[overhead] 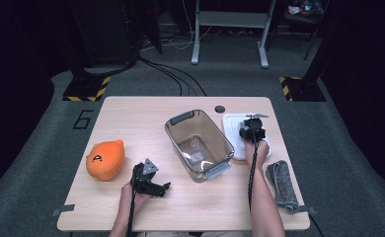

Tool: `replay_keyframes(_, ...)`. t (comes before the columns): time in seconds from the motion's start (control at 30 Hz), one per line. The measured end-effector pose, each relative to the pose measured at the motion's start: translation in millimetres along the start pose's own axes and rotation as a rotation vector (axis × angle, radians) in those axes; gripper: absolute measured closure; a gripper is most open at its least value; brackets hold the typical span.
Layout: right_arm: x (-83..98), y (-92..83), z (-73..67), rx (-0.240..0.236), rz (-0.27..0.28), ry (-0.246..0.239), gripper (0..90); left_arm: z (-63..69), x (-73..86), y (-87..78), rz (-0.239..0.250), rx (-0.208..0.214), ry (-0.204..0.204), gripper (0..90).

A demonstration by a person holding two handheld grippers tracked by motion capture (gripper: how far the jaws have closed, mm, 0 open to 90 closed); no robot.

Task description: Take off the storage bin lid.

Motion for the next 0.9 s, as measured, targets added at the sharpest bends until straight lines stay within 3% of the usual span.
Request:
replay_keyframes(0.1,0.8,1.4,-0.6,-0.004,-0.007,-0.003,65.5,0.0,0.0,0.0,0.0,0.0,0.0,2.1)
replay_keyframes(0.13,0.6,1.2,-0.4,-0.009,-0.007,0.0,58.5,-0.1,0.0,0.0,-0.001,0.0,0.0,2.1)
replay_keyframes(0.2,0.1,0.0,-0.2,-0.005,-0.003,0.003,54.7,0.1,0.0,0.0,0.001,0.002,0.0,2.1)
replay_keyframes(0.23,-1.9,-5.2,0.1,-0.016,0.009,0.015,46.9,0.8,-0.2,0.5,0.002,0.006,0.001,1.5)
replay_keyframes(0.33,-3.3,-10.5,-0.3,-0.018,0.008,0.008,40.7,1.1,-0.2,0.7,0.001,0.012,0.003,0.9)
replay_keyframes(0.43,-4.1,-23.5,0.2,-0.02,0.013,-0.005,28.3,1.1,-0.2,0.7,0.001,0.012,0.002,0.9)
replay_keyframes(0.47,-4.1,-23.5,0.2,-0.02,0.013,-0.005,28.3,1.2,-0.1,0.8,0.001,0.013,0.001,0.9)
replay_keyframes(0.5,-1.7,-30.5,-0.4,-0.008,0.02,-0.04,23.2,1.0,-0.2,0.7,0.001,0.012,0.002,0.9)
replay_keyframes(0.6,3.7,-39.4,-1.0,-0.015,0.008,-0.048,16.1,0.7,-0.3,0.6,0.001,0.009,0.007,0.9)
replay_keyframes(0.8,14.5,-57.4,1.0,-0.006,0.021,-0.058,12.4,1.4,-0.1,0.8,0.0,0.017,0.003,0.9)
replay_keyframes(0.87,21.0,-67.8,1.1,0.016,0.036,-0.092,11.6,0.9,-0.2,0.6,-0.001,0.014,0.009,0.8)
replay_keyframes(0.9,23.6,-71.5,0.5,0.012,0.039,-0.086,11.4,0.9,-0.2,0.5,-0.001,0.014,0.01,0.9)
Point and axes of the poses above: each handheld gripper's, and its own axes: y roughly forward along the jaws, x roughly out of its underside, z roughly to its right, the point moved 4 cm from there along y, roughly forward along the jaws, and after that the axes turned 3 degrees about x, right-handed, at the moved point
